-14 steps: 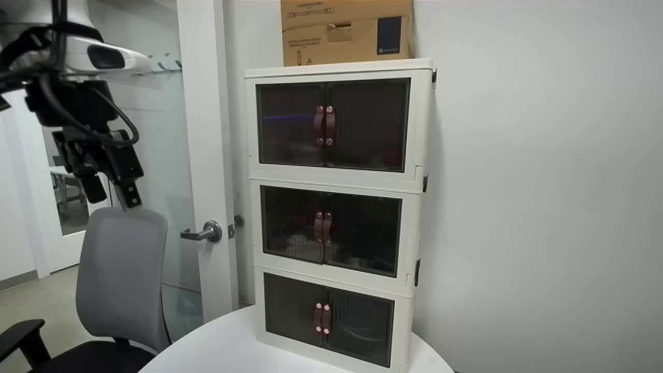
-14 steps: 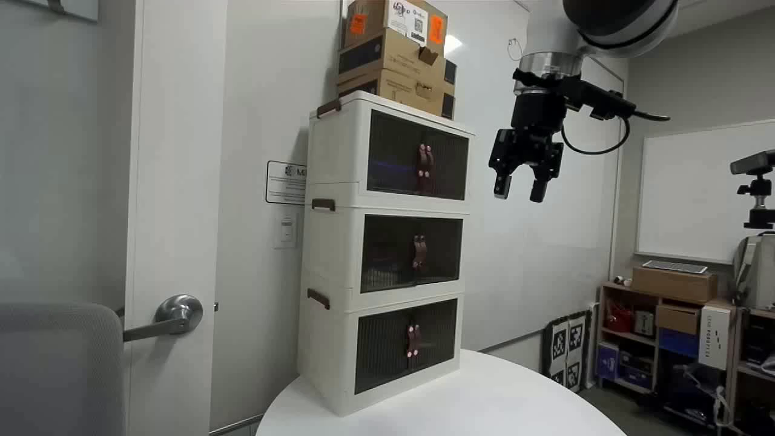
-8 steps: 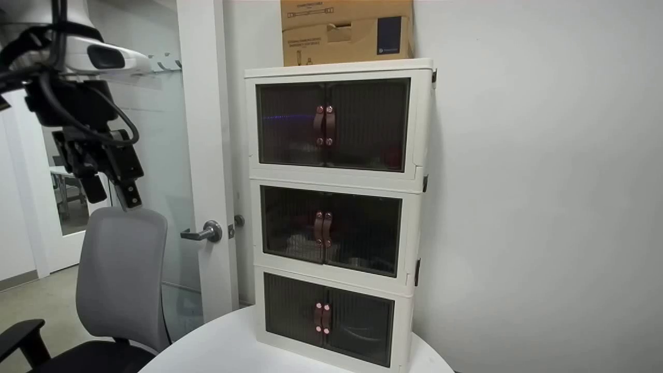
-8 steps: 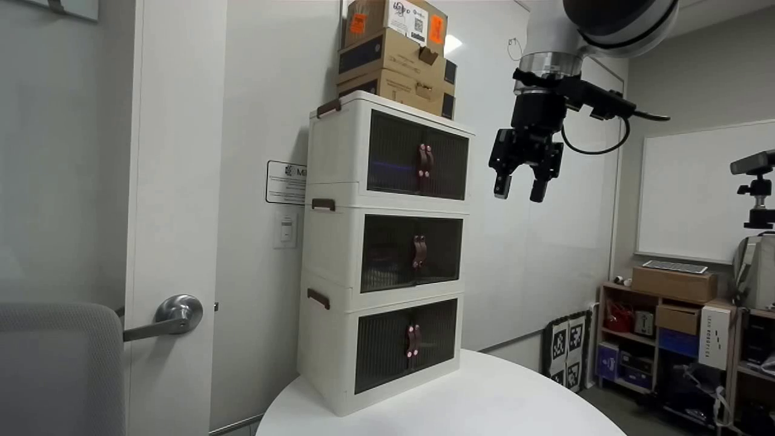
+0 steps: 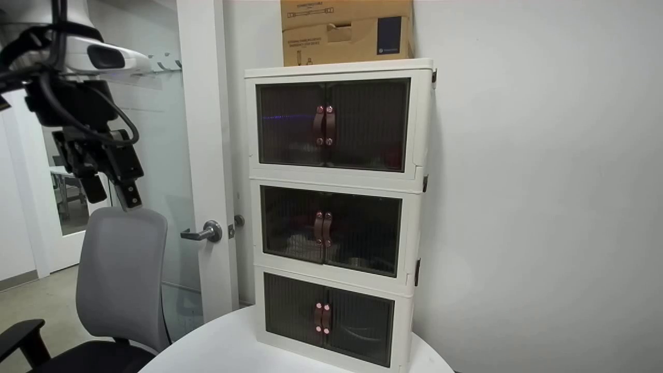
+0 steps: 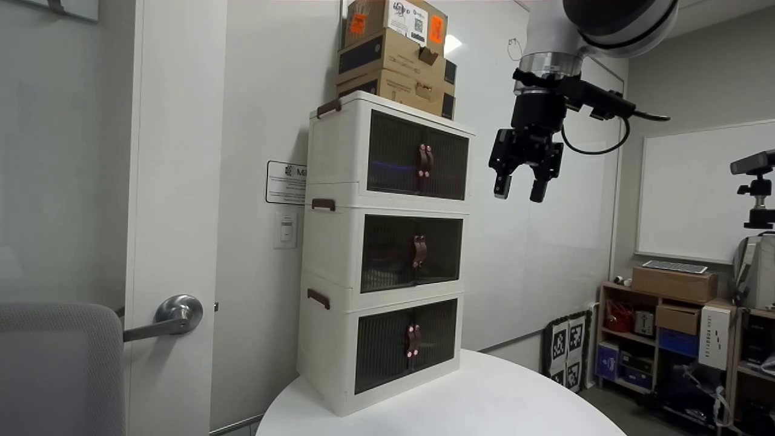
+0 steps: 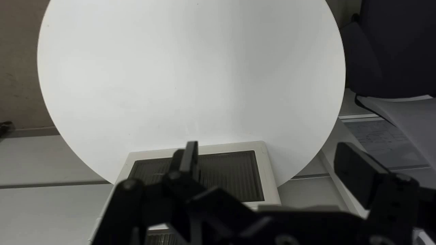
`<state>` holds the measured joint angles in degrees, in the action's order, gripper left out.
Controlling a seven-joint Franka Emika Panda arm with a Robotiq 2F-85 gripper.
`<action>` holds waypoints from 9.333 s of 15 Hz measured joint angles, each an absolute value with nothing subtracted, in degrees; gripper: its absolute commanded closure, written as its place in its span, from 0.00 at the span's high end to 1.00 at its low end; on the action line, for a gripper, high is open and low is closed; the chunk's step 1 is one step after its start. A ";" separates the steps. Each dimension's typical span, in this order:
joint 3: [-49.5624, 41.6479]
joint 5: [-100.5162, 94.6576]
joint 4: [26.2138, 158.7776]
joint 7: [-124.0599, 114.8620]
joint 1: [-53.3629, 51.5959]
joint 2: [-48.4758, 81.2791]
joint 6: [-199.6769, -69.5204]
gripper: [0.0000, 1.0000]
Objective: Open the top cabinet doors
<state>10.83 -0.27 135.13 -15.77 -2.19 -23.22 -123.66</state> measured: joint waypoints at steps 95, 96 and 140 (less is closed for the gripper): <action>9.78 -8.68 92.69 2.59 8.22 24.12 -181.90 1.00; 9.78 -8.72 92.46 2.63 8.16 24.49 -182.18 1.00; -18.88 5.87 96.14 1.78 -16.46 31.41 -208.64 0.00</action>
